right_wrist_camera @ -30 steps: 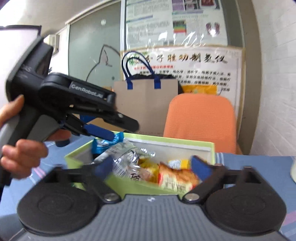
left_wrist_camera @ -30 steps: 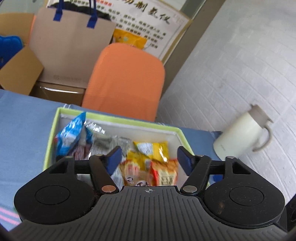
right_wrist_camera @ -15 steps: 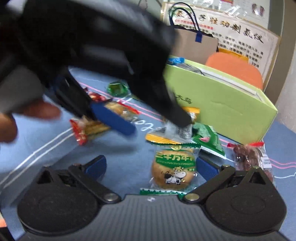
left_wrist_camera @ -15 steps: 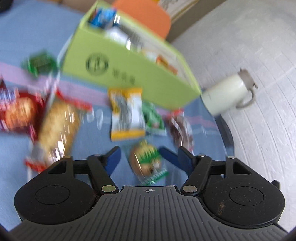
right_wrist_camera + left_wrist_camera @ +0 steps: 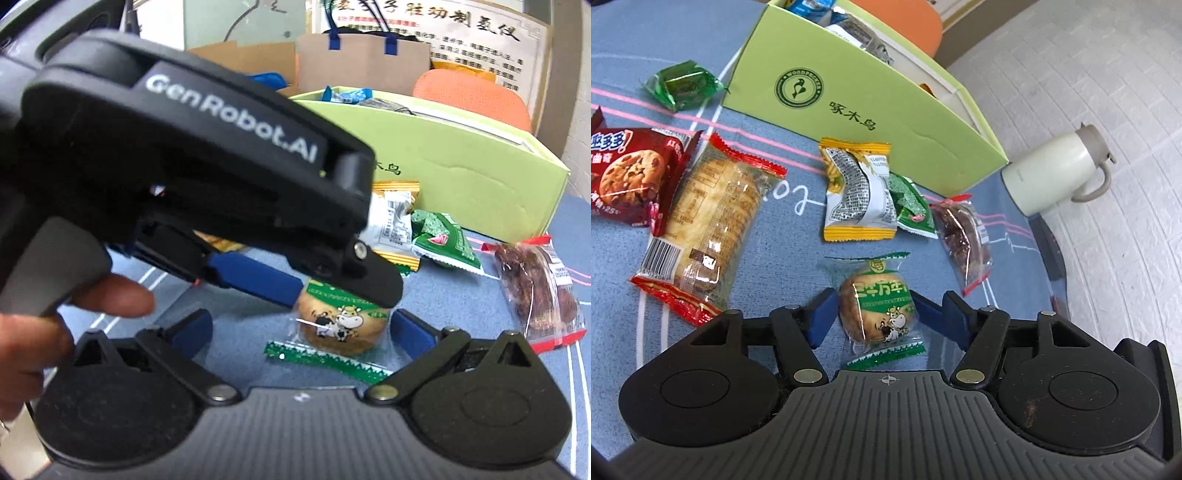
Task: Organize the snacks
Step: 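Grasp the green-labelled round cookie pack with the left tool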
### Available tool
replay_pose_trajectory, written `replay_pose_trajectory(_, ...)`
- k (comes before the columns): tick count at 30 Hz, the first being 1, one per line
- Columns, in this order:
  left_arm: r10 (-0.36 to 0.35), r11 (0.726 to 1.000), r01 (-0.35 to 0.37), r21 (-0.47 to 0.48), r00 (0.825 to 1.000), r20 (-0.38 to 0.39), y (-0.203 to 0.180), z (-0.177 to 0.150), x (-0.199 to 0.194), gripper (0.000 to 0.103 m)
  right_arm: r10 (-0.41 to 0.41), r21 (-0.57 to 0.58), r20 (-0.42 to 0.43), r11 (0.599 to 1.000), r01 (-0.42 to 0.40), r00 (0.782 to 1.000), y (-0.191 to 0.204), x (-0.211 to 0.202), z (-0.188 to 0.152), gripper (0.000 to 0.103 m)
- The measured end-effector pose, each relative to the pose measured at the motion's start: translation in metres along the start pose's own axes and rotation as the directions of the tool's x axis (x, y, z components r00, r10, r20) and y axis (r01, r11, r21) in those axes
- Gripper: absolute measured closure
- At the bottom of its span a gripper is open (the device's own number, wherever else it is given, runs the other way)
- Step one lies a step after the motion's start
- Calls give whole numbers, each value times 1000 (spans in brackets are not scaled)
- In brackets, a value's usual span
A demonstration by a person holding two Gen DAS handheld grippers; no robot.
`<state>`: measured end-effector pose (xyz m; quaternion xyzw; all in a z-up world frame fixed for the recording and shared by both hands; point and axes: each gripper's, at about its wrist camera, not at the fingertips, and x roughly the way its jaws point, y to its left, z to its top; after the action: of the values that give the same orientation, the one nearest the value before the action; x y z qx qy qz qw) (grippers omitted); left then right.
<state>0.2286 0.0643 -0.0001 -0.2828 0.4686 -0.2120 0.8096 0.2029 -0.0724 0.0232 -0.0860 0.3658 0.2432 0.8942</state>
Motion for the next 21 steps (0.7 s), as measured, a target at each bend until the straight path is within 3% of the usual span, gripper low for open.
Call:
replay_pose_trajectory(5, 27, 999, -27, 19, 999, 25, -7, 1, -8, 48, -22, 88, 50, 996, 18, 998, -14, -13, -5, 1)
replay_pose_trajectory(9, 10, 1000, -10, 20, 999, 32, -9, 5, -10, 48, -34, 55, 77, 998, 30, 996, -14, -23, 0, 1)
replay_pose_trajectory(15, 39, 998, -40, 41, 999, 29, -11, 5, -7, 47, -16, 30, 57, 999, 14, 998, -6, -15, 4, 1)
replay_pose_trajectory(21, 40, 999, -40, 33, 999, 22, -7, 6, -3, 48, -64, 10, 60, 998, 63, 996, -14, -16, 1, 2)
